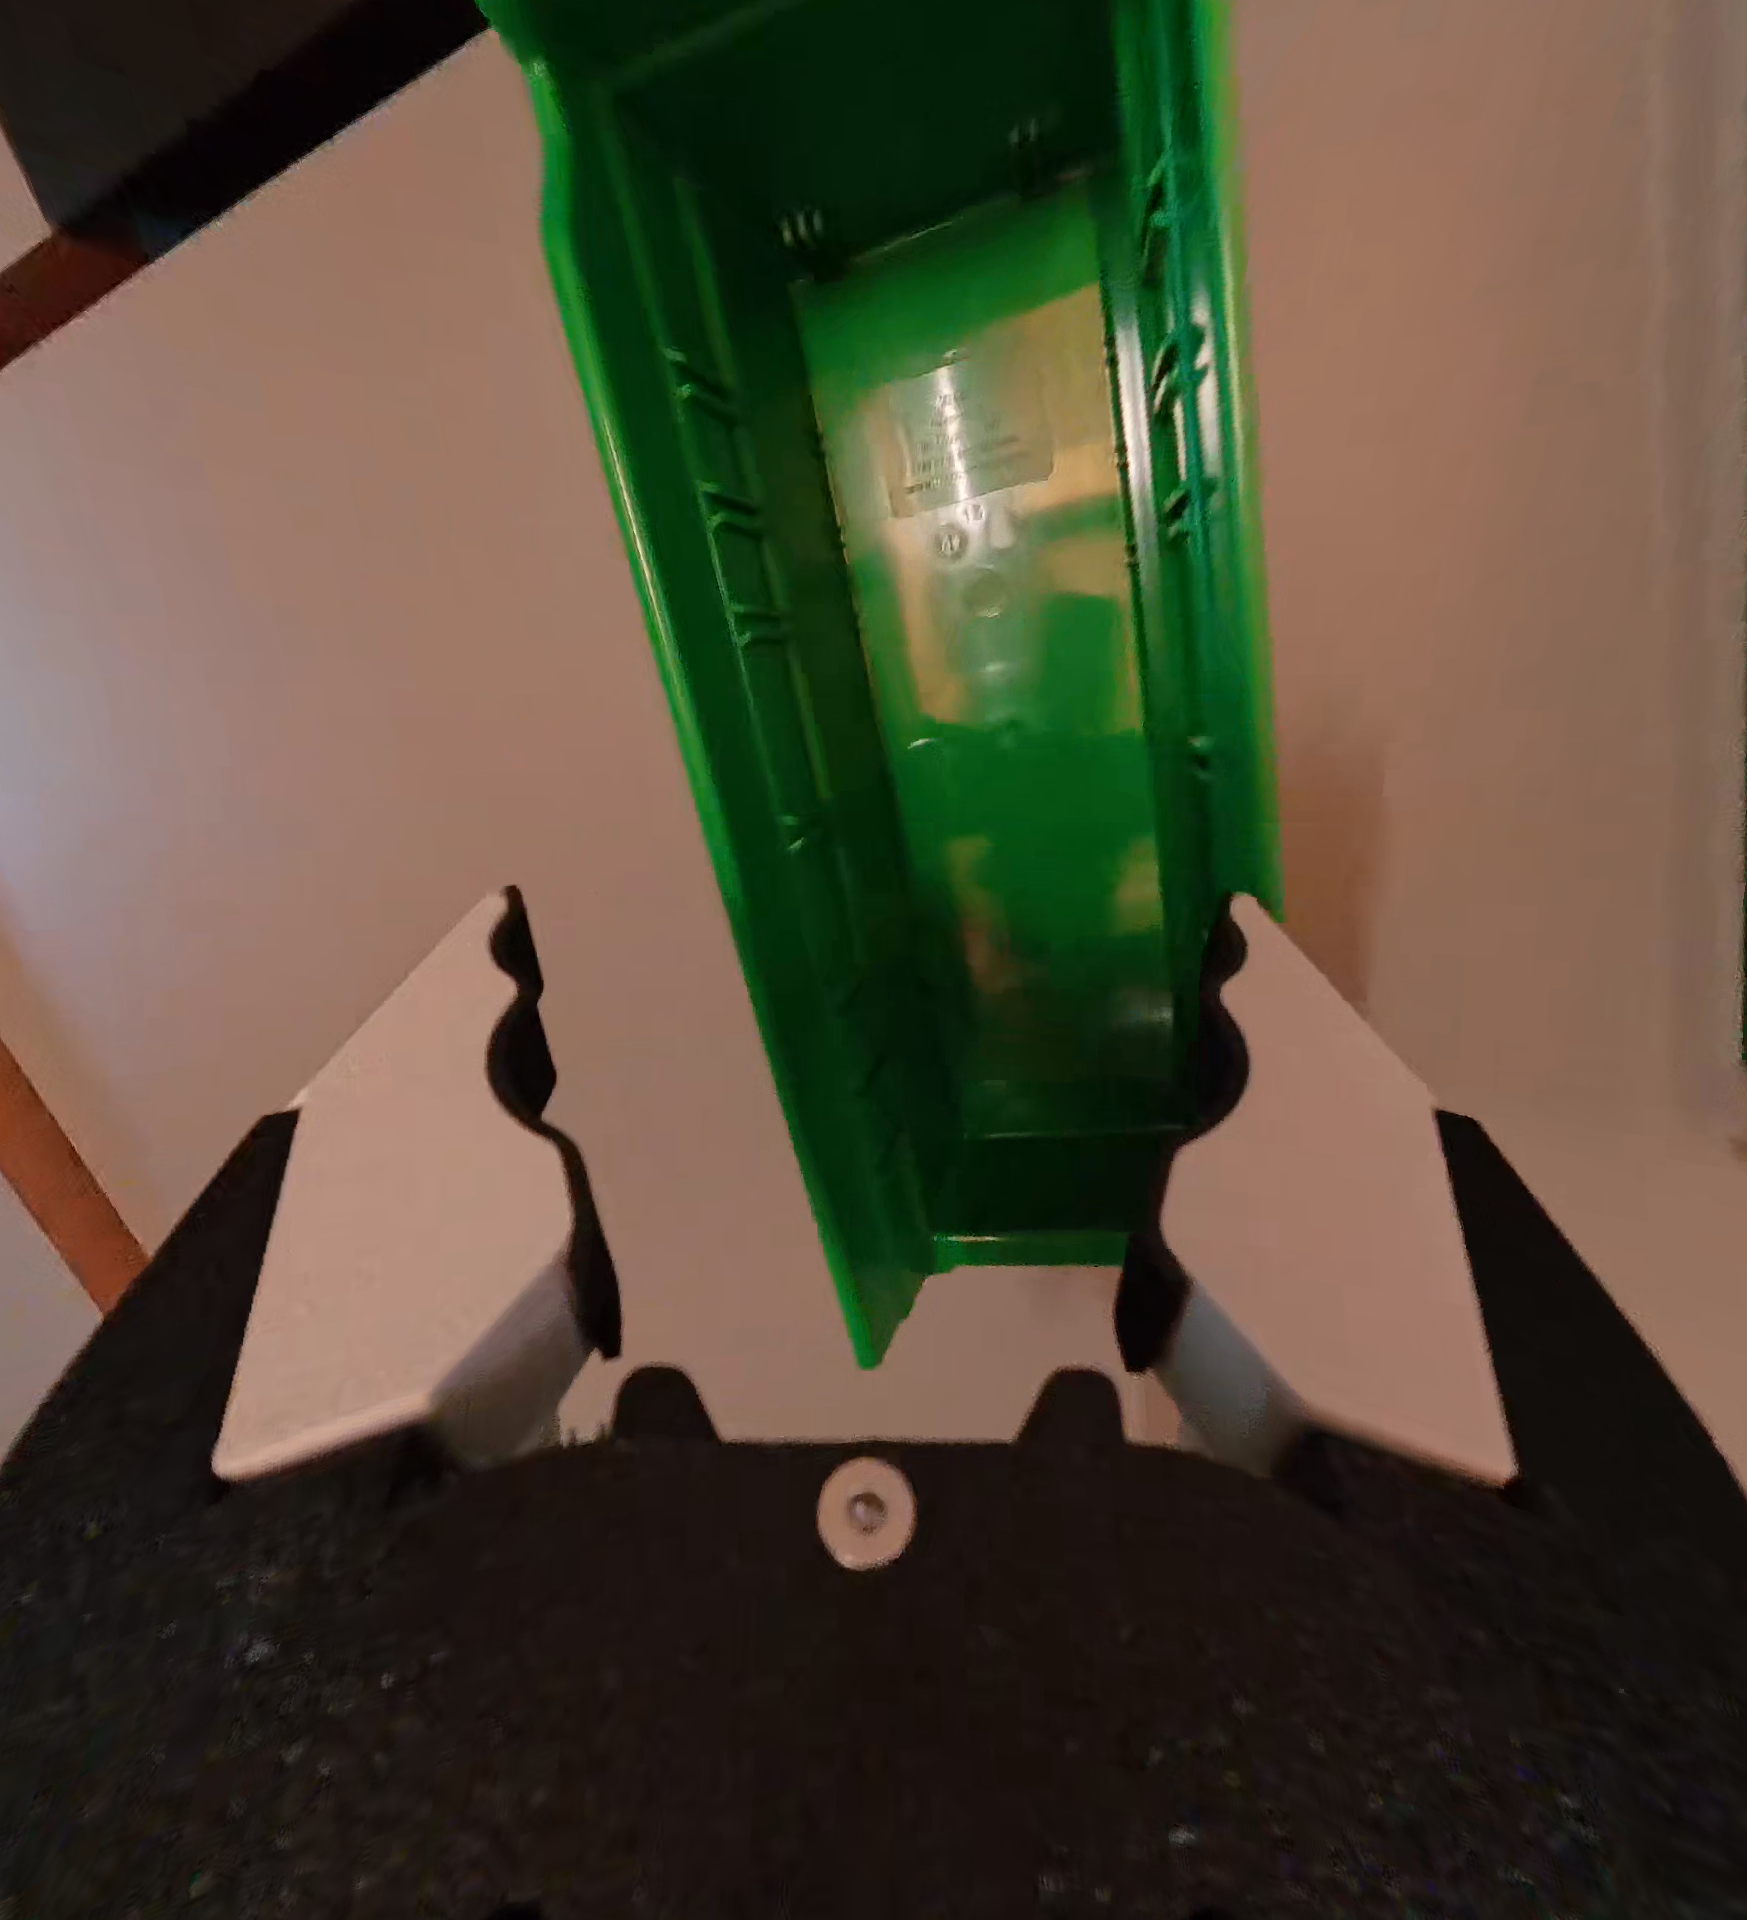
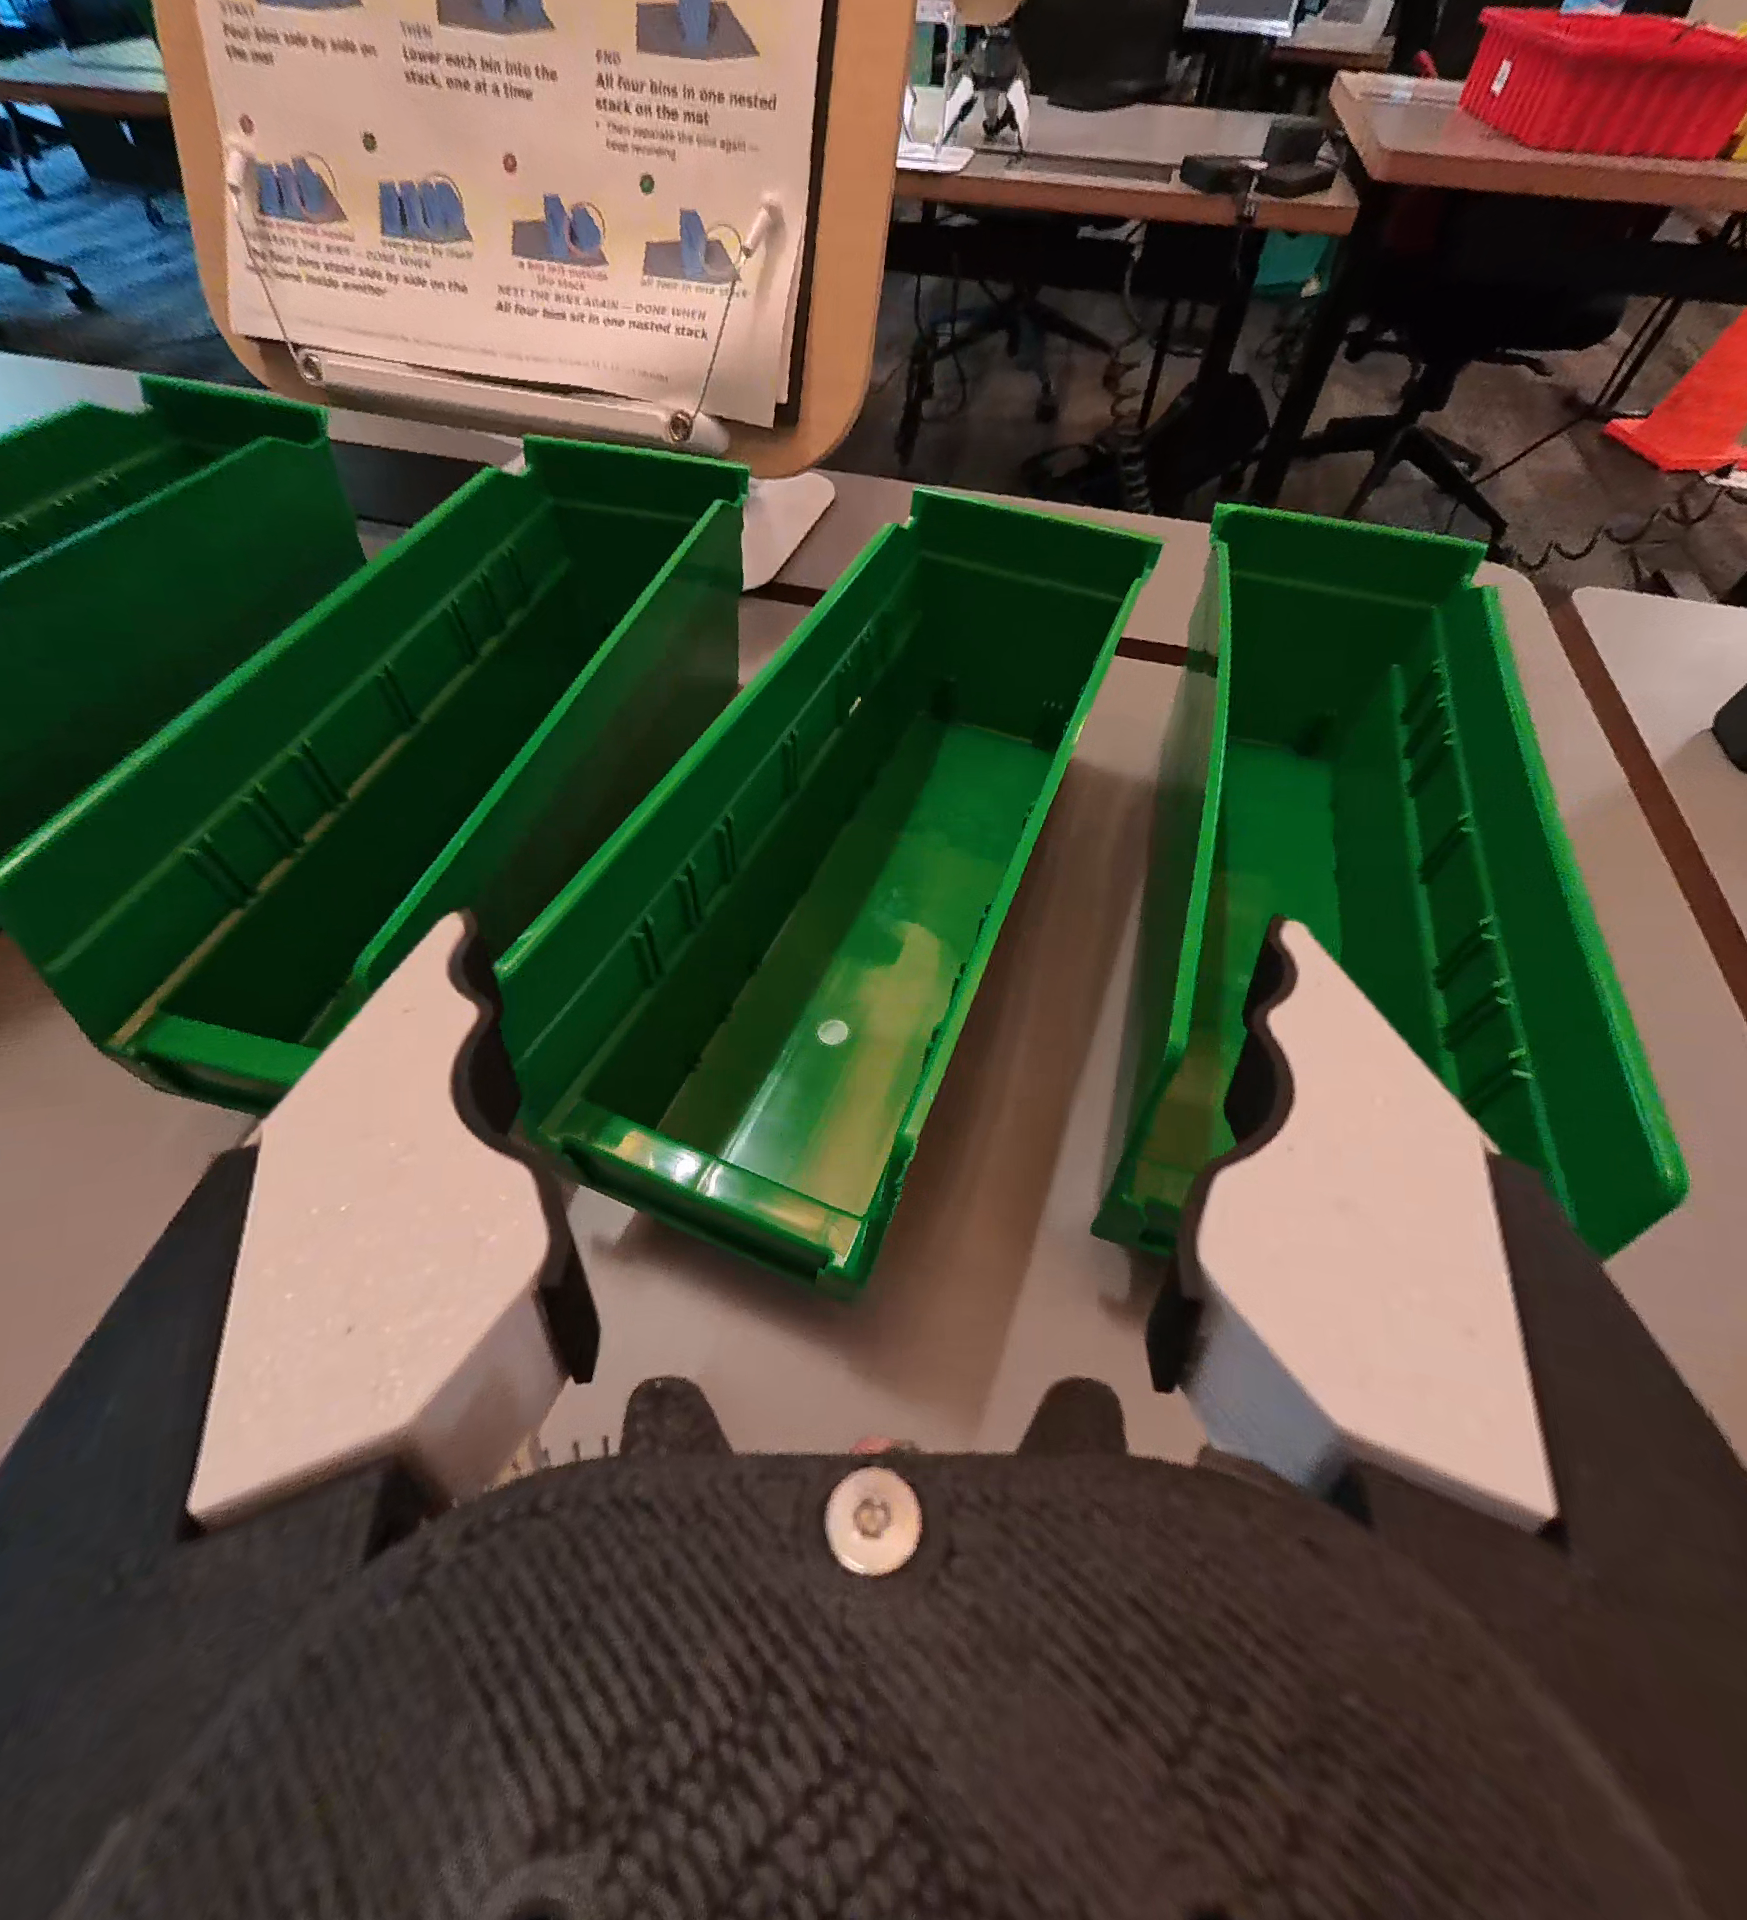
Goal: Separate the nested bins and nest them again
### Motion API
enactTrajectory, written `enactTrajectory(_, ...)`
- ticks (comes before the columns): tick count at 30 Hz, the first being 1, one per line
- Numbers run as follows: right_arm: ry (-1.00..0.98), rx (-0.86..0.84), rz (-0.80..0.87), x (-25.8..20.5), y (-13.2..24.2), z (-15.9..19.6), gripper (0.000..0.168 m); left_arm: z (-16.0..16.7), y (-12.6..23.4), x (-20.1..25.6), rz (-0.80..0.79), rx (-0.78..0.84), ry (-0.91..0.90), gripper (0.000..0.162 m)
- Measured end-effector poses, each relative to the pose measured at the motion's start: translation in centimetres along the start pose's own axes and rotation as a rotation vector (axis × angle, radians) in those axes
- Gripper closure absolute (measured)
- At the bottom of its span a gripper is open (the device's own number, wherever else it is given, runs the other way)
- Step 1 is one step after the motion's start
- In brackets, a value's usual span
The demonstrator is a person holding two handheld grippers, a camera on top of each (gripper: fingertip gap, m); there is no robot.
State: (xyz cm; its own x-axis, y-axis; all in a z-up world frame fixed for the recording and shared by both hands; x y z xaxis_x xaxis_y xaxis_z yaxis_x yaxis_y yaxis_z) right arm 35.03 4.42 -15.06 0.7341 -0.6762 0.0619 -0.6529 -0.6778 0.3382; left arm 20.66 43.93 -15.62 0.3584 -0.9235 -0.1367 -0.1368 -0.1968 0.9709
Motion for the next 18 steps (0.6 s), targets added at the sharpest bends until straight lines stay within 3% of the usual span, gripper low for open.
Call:
enactTrajectory(7, 0.021, -0.02, -0.01, -0.8, -0.1, 0.2, 0.029, 1.2, -3.2, 0.8, 0.104, -0.06, 0.053, 0.058)
enactTrajectory(10, 0.027, -0.028, -0.007, -0.7, -0.1, 0.3, 0.029, 0.8, -2.2, 0.8, 0.135, -0.024, 0.061, 0.063)
enactTrajectory(14, 0.01, -0.032, -0.014, -0.7, -0.3, 0.4, 0.029, -0.2, 0.0, 0.7, 0.219, 0.029, 0.088, 0.052)
enactTrajectory(18, 0.017, -0.042, -0.013, -0.8, -0.4, 0.5, 0.029, -0.1, -0.6, 0.9, 0.215, 0.002, 0.072, 0.052)
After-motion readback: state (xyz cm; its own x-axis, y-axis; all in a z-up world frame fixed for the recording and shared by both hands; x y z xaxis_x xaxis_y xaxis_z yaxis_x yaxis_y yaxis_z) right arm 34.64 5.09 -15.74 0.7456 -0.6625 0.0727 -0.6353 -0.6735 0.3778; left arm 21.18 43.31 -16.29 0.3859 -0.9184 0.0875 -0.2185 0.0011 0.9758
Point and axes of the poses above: each gripper's, where its closed fingertips meet, y back along the fingers, z out of its underside, x = y × z across the jaws, the point moved 5 cm from there along y, back along the fingers, and after that the axes turned 6 degrees about z, right-handed, at the moved point
